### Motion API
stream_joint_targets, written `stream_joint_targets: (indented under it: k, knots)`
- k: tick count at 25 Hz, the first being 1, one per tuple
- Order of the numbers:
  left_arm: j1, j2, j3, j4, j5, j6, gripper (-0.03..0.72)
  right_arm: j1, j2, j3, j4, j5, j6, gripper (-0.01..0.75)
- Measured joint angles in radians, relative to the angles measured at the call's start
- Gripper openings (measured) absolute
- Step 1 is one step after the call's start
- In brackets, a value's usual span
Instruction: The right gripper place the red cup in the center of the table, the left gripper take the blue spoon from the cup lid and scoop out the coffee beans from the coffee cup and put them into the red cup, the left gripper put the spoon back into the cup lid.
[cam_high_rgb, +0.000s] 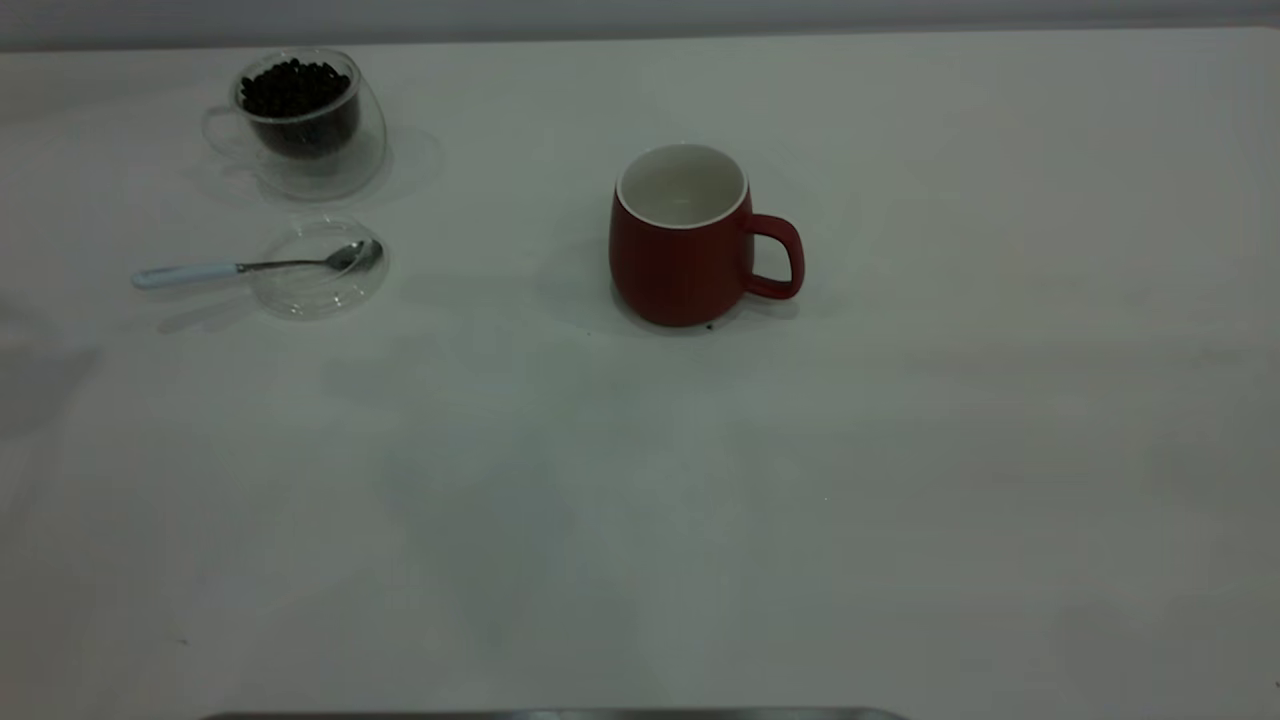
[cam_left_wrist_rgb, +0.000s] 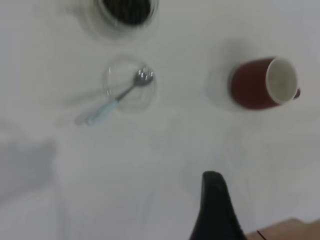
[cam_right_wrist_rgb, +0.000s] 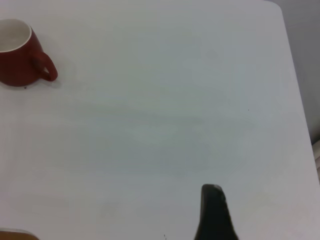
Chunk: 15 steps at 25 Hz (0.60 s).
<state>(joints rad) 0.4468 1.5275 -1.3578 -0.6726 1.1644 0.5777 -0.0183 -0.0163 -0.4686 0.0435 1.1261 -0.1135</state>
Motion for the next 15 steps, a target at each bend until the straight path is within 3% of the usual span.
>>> stream_joint_targets:
  k: [15]
  knots:
    - [0.0, -0.336, 0.004, 0.001, 0.0, -0.289, 0.57, 0.0, 0.0, 0.0, 0.0, 0.0, 0.0, 0.546]
